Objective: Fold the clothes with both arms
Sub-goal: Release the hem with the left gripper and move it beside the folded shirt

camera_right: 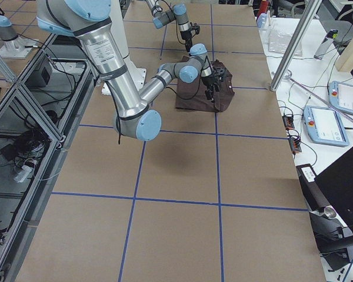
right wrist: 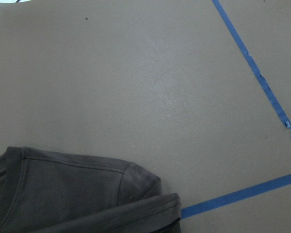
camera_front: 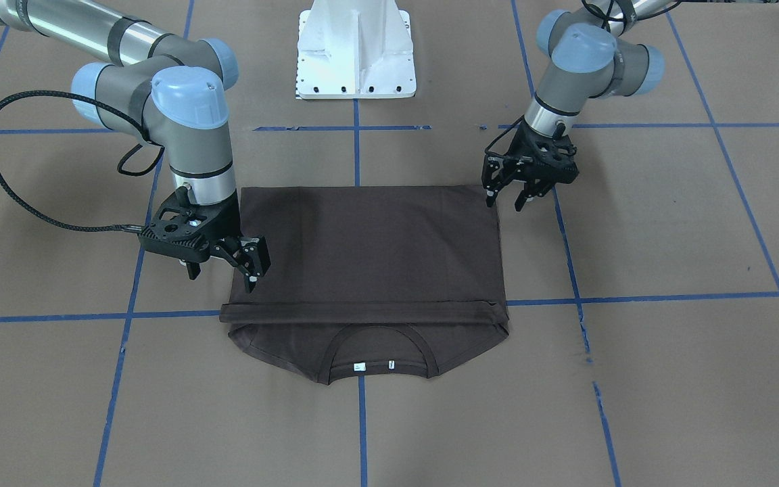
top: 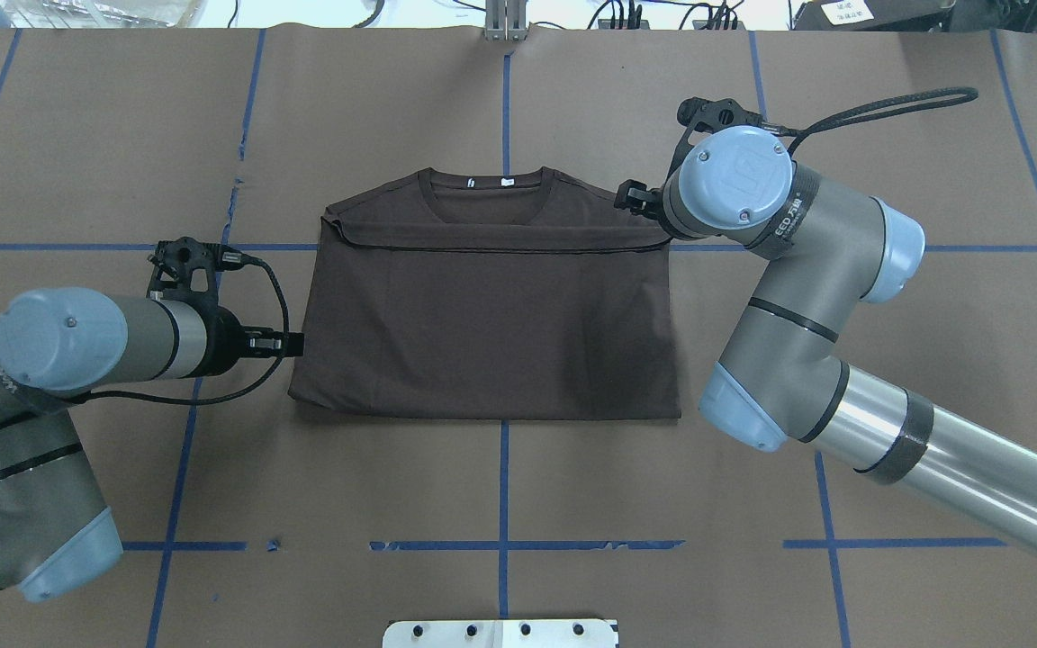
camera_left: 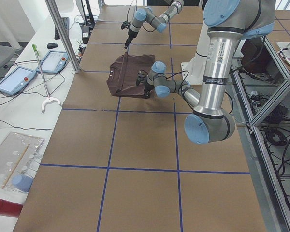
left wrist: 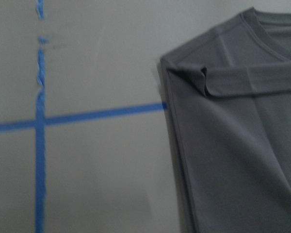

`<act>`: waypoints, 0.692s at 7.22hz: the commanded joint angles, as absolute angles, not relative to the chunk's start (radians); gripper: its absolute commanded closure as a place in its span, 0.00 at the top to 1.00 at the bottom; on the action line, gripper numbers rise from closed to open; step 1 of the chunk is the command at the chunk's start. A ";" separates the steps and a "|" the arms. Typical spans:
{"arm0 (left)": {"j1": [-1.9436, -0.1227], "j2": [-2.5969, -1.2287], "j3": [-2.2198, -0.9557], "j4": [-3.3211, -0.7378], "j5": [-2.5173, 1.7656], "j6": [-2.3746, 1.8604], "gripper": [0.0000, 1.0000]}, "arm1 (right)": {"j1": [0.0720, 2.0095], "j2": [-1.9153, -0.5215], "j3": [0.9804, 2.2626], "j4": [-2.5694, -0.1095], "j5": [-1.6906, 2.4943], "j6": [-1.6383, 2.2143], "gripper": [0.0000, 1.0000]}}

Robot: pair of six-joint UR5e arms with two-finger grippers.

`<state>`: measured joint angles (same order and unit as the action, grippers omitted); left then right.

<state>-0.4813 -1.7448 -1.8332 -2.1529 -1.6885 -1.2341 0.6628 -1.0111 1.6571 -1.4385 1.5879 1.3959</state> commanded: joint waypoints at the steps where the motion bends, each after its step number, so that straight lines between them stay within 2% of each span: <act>1: -0.424 -1.744 -1.835 -2.154 -1.671 -1.295 0.62 | 0.663 -1.015 1.661 -1.439 1.588 1.394 1.00; 2: -0.423 -1.744 -1.836 -2.154 -1.669 -1.295 0.58 | 0.663 -1.015 1.663 -1.439 1.588 1.394 1.00; 4: -0.423 -1.744 -1.836 -2.152 -1.652 -1.295 0.00 | 0.663 -1.017 1.664 -1.439 1.588 1.396 1.00; 5: -0.423 -1.743 -1.835 -2.152 -1.651 -1.290 0.00 | 0.663 -1.017 1.664 -1.439 1.588 1.396 1.00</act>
